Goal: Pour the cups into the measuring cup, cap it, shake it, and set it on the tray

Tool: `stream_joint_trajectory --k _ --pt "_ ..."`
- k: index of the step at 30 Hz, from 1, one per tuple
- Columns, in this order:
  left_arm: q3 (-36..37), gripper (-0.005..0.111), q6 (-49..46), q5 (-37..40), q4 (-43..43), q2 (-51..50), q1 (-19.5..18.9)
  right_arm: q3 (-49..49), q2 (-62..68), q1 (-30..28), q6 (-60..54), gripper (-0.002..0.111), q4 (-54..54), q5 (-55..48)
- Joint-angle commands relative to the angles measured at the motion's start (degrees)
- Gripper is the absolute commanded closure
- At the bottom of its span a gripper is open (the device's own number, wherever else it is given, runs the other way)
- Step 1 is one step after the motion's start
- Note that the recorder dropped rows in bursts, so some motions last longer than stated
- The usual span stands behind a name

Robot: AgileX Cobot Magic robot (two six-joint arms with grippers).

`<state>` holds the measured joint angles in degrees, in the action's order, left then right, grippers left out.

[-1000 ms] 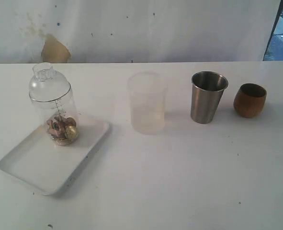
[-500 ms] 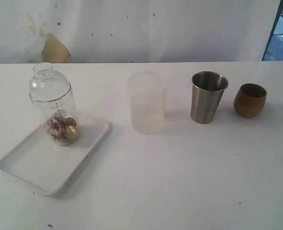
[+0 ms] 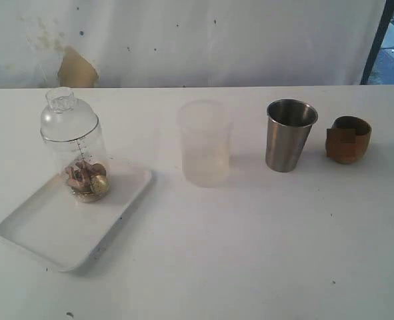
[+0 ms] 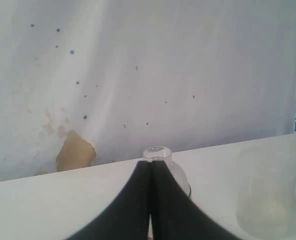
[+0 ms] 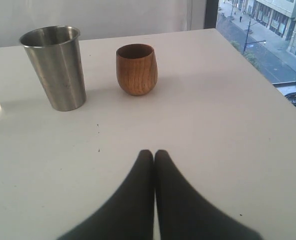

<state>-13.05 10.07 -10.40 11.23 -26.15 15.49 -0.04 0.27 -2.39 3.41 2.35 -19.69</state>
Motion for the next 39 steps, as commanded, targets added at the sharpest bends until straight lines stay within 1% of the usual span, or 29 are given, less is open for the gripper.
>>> stream_joint_trajectory --k 1,7,10,11,12,14,17,18,20,24,26,28,32,36,39 --pt "-0.1 0.107 0.4 -0.2 0.2 0.3 -0.2 0.0 -0.3 -0.5 0.2 0.108 0.1 0.2" --pt "4.1 0.107 -0.1 -0.7 -3.3 5.3 -0.2 0.0 -0.3 -0.5 0.2 0.108 0.1 0.2" --pt "6.2 0.107 -6.7 -0.7 -3.8 7.7 -0.2 0.0 -0.3 -0.5 0.2 0.108 0.1 0.2" --pt "7.2 0.107 -9.6 -0.4 -6.1 9.2 -0.6 0.0 -0.3 -0.5 0.2 0.108 0.1 0.2" --pt "7.5 0.107 -10.5 -0.3 -7.3 9.8 -1.3 0.0 -0.3 -0.5 0.2 0.108 0.1 0.2" --pt "9.6 0.107 -11.1 0.2 -11.2 13.7 -5.8 0.0 -0.3 -0.5 0.2 0.108 0.1 0.2" --pt "12.3 0.107 -10.1 2.8 -12.0 18.0 -10.7 0.0 -0.3 -0.5 0.2 0.108 0.1 0.2" --pt "13.0 0.107 -10.1 3.7 -13.1 19.9 -13.0 0.0 -0.3 -0.5 0.2 0.108 0.1 0.2" --pt "13.0 0.107 -10.1 5.3 -14.1 21.7 -16.3 0.0 -0.3 -0.5 0.2 0.108 0.1 0.2" --pt "13.0 0.107 -10.1 12.3 -14.1 24.1 -19.7 0.0 -0.3 -0.5 0.2 0.108 0.1 0.2" --pt "13.0 0.107 -10.1 18.1 -14.1 26.1 -20.0 0.0 -0.3 -0.5 0.2 0.108 0.1 0.2" --pt "13.0 0.107 -10.1 22.8 -14.1 26.1 -20.0 0.0 -0.3 -0.5 0.2 0.108 0.1 0.2" --pt "13.0 0.107 -10.1 23.4 -14.0 26.1 -20.0 0.0 -0.3 -0.5 0.2 0.108 0.1 0.2" --pt "13.0 0.107 -15.5 23.4 -14.0 26.1 -20.0 0.0 -0.3 -0.5 0.2 0.108 0.1 0.2" --pt "13.0 0.107 -15.4 23.5 -14.0 26.1 -20.0 0.0 -0.3 -0.5 0.2 0.108 0.1 0.2"
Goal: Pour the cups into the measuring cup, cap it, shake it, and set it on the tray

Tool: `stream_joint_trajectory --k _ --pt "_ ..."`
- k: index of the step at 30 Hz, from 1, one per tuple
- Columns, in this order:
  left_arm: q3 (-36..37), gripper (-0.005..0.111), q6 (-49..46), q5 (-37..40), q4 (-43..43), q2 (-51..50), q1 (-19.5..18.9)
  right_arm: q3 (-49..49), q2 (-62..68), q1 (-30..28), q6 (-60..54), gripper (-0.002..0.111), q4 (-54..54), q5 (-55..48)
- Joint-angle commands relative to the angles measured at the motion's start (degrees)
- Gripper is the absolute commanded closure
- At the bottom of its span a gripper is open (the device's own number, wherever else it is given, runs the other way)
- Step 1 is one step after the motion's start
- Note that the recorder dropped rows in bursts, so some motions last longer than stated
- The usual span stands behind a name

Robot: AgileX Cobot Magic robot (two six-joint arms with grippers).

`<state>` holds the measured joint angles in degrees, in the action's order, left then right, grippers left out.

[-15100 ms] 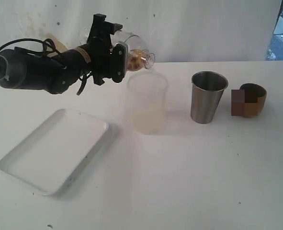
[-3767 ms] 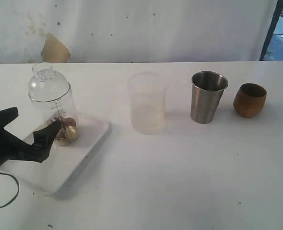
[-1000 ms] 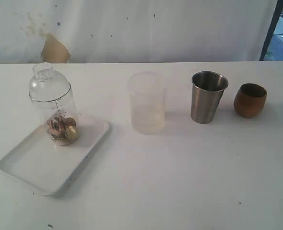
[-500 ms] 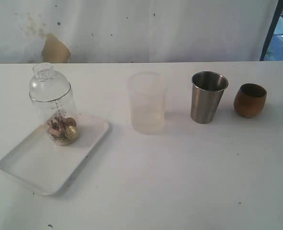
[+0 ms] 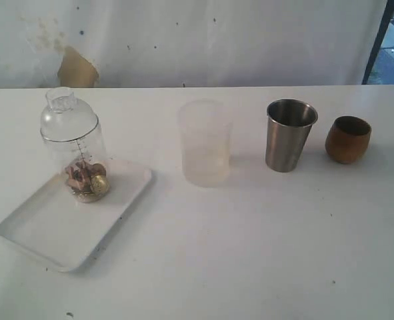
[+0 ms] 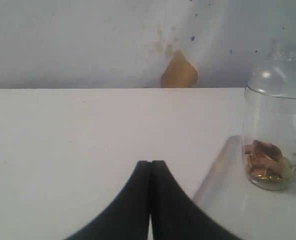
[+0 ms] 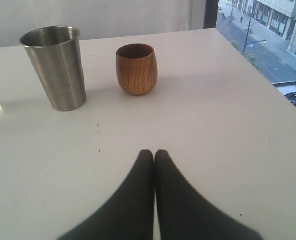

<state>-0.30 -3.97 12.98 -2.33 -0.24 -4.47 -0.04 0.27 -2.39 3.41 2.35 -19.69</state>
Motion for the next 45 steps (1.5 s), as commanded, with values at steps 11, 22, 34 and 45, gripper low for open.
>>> stream_joint_trajectory --k 11,22,34,45 --pt "0.3 0.107 -0.6 -1.1 -0.4 0.2 0.0 0.0 -0.3 -0.5 0.2 0.108 0.1 0.2" --pt "0.3 0.107 -0.6 -1.3 -0.4 0.2 0.0 0.0 -0.3 -0.5 0.2 0.108 0.1 0.2" --pt "0.3 0.107 -0.6 -1.3 -0.4 0.2 0.0 0.0 -0.3 -0.5 0.2 0.108 0.1 0.2" --pt "0.3 0.107 -0.6 -1.3 -0.4 0.2 0.0 0.0 -0.3 -0.5 0.2 0.108 0.1 0.2"
